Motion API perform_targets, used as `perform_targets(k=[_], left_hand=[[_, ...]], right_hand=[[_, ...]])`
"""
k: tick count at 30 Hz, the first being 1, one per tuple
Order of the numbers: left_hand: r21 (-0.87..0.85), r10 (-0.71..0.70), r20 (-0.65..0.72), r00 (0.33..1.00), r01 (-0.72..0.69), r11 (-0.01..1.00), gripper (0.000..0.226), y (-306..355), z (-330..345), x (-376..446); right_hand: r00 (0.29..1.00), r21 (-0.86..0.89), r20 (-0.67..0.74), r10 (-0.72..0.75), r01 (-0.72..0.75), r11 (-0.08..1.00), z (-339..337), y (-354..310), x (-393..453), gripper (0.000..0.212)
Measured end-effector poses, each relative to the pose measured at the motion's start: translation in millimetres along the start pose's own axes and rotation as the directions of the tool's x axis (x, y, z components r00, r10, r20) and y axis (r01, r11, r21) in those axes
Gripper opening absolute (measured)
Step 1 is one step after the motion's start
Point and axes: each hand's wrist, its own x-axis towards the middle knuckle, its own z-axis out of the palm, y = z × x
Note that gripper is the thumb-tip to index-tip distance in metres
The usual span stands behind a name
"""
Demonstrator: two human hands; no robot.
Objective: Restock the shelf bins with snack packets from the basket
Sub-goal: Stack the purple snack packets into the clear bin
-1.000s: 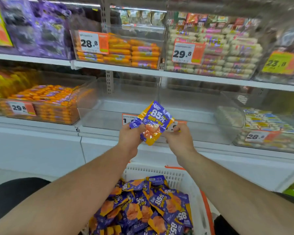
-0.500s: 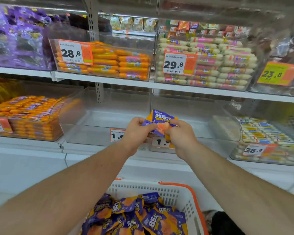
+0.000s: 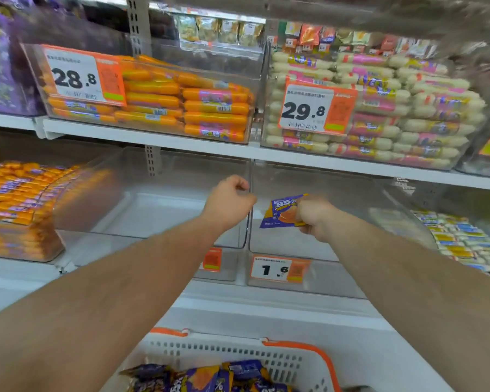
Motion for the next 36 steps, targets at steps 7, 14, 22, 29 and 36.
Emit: perform_targets(k=[7, 14, 22, 29, 36], left_hand=[[-0.164, -0.050, 0.043, 0.998, 0.056, 0.985, 0.036, -19.5, 20.7, 27.7], [-0.343, -0.085, 0.109, 0.990, 0.118, 0.932, 0.043, -28.2, 26.0, 31.2], [-0.340, -0.085, 0.102, 0.991, 0.115, 0.933, 0.049, -31.9, 24.9, 30.6], [-0.367, -0.079, 0.100, 0.992, 0.110, 0.924, 0.049, -32.2, 27.2, 32.1], [-0.336, -0.059, 0.113, 0.992, 0.094, 0.937, 0.052, -37.2, 27.9, 32.7]], right_hand=[[0.999, -0.081, 0.007, -0.050, 0.051, 0.995, 31.9, 11.7, 64.5, 0.030], [0.998, -0.596, 0.069, 0.008, 0.035, 0.803, 42.3, 15.3, 79.4, 0.033], [0.992, -0.782, 0.119, 0.034, 0.073, 0.619, 59.4, 21.2, 84.9, 0.045], [0.991, -0.768, 0.126, 0.043, 0.070, 0.636, 60.4, 23.1, 92.3, 0.038], [0.980, -0.787, 0.197, 0.037, 0.135, 0.602, 58.5, 26.7, 95.6, 0.031]])
